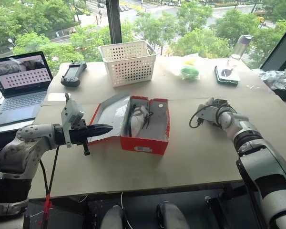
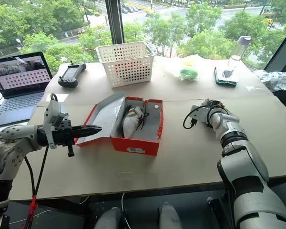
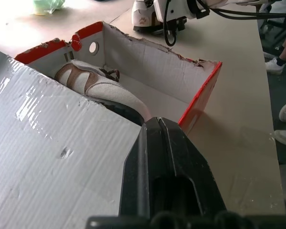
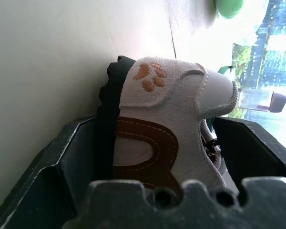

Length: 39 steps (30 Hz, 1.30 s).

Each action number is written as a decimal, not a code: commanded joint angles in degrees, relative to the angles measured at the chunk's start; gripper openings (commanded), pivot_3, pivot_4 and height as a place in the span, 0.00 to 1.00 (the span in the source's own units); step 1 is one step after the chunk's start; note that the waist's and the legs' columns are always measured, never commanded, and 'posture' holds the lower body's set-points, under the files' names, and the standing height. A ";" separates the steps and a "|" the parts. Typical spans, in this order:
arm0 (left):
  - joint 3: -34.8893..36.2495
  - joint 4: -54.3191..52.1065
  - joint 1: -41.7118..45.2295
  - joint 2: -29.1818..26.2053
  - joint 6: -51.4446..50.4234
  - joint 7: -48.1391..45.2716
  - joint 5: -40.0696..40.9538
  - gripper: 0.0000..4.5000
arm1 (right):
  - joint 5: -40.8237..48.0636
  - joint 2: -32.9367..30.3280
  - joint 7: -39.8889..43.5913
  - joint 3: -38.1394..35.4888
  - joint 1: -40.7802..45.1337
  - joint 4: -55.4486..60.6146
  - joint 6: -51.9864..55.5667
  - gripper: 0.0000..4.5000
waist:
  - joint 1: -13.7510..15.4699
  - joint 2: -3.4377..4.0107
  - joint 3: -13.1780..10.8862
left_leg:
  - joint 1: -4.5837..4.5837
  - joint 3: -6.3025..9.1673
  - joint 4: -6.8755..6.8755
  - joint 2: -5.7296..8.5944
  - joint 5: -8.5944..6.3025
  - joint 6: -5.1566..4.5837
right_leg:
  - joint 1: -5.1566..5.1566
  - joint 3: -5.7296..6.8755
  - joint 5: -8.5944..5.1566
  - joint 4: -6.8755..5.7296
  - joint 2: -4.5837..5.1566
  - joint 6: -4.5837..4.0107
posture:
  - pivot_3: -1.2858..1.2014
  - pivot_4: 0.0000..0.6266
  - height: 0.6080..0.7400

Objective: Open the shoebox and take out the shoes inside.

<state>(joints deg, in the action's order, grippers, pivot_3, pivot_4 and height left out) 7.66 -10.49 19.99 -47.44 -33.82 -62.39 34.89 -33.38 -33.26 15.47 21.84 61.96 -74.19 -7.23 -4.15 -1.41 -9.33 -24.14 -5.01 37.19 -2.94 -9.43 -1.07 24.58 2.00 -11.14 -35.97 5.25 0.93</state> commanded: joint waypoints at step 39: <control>1.29 -1.84 0.62 -0.63 -0.38 1.08 0.71 0.00 | 20.46 -6.13 34.54 -12.07 5.72 19.82 14.04 0.99 | 2.61 0.04 -0.11 | -1.35 -0.62 -0.35 0.05 0.05 0.05 | 1.56 -0.18 0.33 -0.02 0.02 -0.05 | 0.52 0.24 0.95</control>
<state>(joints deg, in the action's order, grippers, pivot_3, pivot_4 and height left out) 7.72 -10.79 19.96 -47.42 -34.06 -61.38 34.97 -14.75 -39.62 50.09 11.79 66.68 -54.44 7.99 -1.54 -1.37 -9.44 -25.48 -5.63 36.84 -2.90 -9.39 -1.02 26.14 1.83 -10.81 -36.00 5.27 0.88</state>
